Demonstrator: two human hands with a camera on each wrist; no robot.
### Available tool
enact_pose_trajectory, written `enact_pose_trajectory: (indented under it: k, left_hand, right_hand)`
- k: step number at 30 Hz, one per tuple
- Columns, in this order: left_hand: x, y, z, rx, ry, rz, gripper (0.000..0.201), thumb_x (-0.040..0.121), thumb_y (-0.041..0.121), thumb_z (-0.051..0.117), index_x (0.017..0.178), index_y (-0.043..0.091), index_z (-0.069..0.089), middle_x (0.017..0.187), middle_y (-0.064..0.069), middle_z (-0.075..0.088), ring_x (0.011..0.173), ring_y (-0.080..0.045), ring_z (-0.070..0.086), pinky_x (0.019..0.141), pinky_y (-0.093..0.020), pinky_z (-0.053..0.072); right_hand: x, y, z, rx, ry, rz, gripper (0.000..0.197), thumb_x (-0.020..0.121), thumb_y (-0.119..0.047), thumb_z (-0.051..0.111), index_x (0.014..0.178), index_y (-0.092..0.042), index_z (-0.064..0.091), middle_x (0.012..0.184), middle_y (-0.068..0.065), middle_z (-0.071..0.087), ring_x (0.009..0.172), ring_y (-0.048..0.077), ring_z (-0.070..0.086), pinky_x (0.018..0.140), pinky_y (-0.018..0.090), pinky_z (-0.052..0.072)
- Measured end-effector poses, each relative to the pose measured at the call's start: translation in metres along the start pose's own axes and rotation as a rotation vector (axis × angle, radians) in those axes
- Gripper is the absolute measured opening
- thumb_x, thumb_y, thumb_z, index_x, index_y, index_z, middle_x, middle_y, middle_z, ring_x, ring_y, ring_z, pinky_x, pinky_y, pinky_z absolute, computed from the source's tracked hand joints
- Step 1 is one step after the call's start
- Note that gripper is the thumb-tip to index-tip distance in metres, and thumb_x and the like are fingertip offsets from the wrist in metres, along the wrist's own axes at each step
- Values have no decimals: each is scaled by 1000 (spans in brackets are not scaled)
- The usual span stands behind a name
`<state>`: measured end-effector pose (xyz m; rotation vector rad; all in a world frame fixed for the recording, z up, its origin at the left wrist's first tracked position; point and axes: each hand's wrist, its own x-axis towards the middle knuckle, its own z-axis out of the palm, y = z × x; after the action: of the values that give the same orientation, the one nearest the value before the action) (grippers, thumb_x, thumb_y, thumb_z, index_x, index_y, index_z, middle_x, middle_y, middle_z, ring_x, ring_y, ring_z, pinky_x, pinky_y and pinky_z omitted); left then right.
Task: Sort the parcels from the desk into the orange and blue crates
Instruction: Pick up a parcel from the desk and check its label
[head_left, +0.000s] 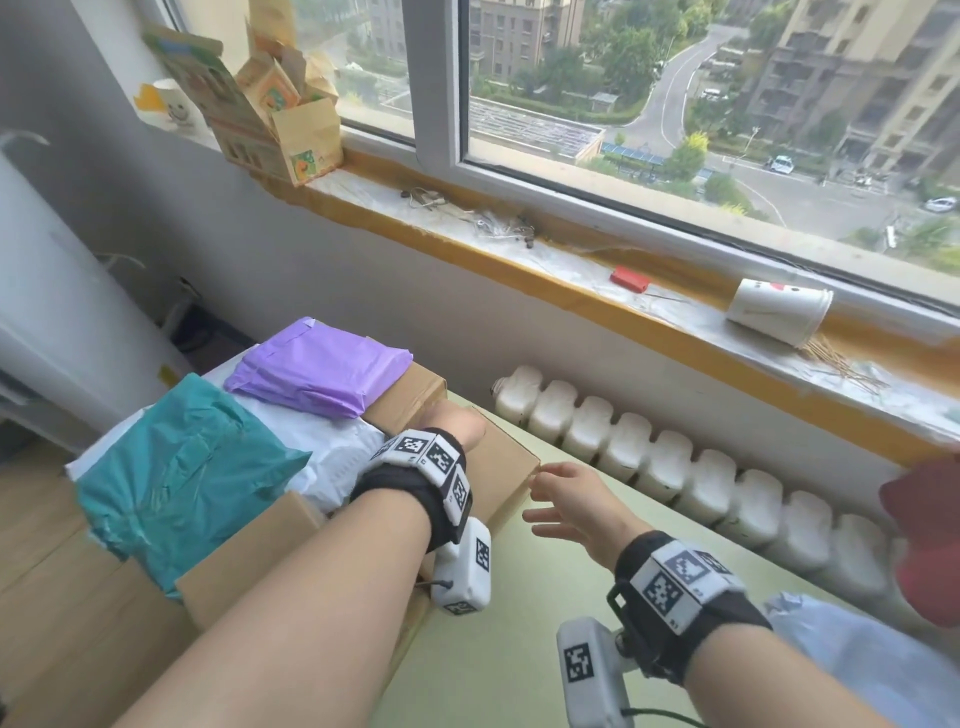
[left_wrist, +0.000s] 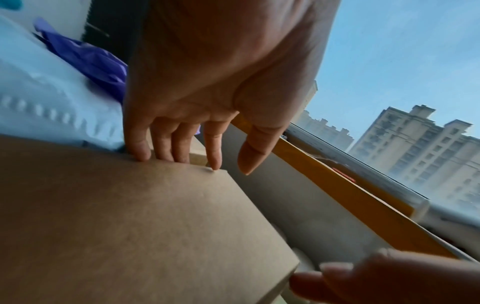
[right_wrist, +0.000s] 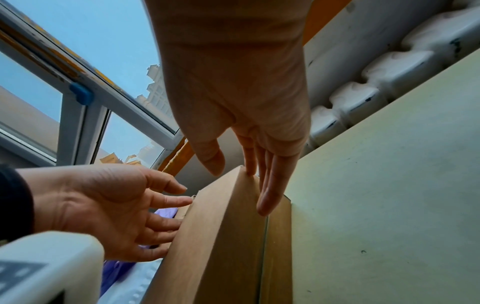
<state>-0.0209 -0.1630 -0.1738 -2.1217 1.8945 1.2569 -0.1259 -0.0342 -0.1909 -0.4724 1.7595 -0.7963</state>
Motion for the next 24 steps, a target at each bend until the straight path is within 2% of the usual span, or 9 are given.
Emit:
enact_pose_trajectory:
  k: [4,6,8,11,14,17,19,20,24]
  left_hand:
    - [-10,9,13,9,-62,60,34,96,24,52,122,2,56,120,-11,61,99,-26,58,79,-28,43]
    - [-15,13,20,10,-97,81,34,95,23,53,121,1,57,122,-11,61,104,-26,59,77,-27,41]
    - [-21,17,26,-7,-132,64,33,94,18,54,122,0,56,125,-14,60,111,-29,59,83,-27,46]
    - [-31,21,40,-99,-202,70,34,95,9,51,127,-3,53,131,-19,55,119,-33,55,98,-38,48]
    - [-46,24,49,-164,-229,43,33,94,11,52,125,0,52,125,-20,54,114,-35,55,98,-41,50]
    - [-62,31,51,-239,-251,46,36,94,21,52,123,0,52,113,-18,58,93,-31,59,91,-45,54]
    - [-73,37,48,-282,-251,61,45,95,33,51,129,3,48,117,-14,55,79,-28,57,84,-48,57]
    - [-79,41,46,-306,-250,64,51,95,41,50,132,6,46,122,-12,52,78,-28,56,82,-49,58]
    - [-97,47,44,-350,-285,76,78,84,71,42,138,14,43,136,-11,48,112,-34,54,70,-46,59]
  right_hand:
    - [-3,6,-13,45,79,24,42,98,-18,53,138,-7,46,107,7,60,94,26,69,71,33,58]
    - [-7,11,-24,64,132,34,48,98,-18,54,144,-10,40,111,8,59,95,28,69,73,35,58]
    - [-11,17,-37,74,177,40,52,98,-19,54,147,-11,38,119,11,58,94,28,68,73,36,58]
    - [-19,25,-53,96,209,61,53,99,-26,53,148,-12,38,132,13,54,95,28,68,75,36,58]
    - [-31,28,-63,131,210,77,50,101,-34,52,145,-12,42,134,11,53,101,31,64,82,38,56]
    - [-45,25,-72,147,213,55,44,102,-41,47,136,-13,49,123,7,56,104,31,63,89,40,53]
    - [-53,22,-78,169,238,31,41,102,-43,44,128,-13,54,120,6,60,102,29,64,91,41,52]
    - [-57,20,-82,188,256,23,41,102,-44,43,126,-13,56,120,7,62,102,29,64,91,41,51]
    - [-73,14,-96,292,324,6,38,102,-48,43,111,-13,54,114,14,64,107,31,63,99,48,47]
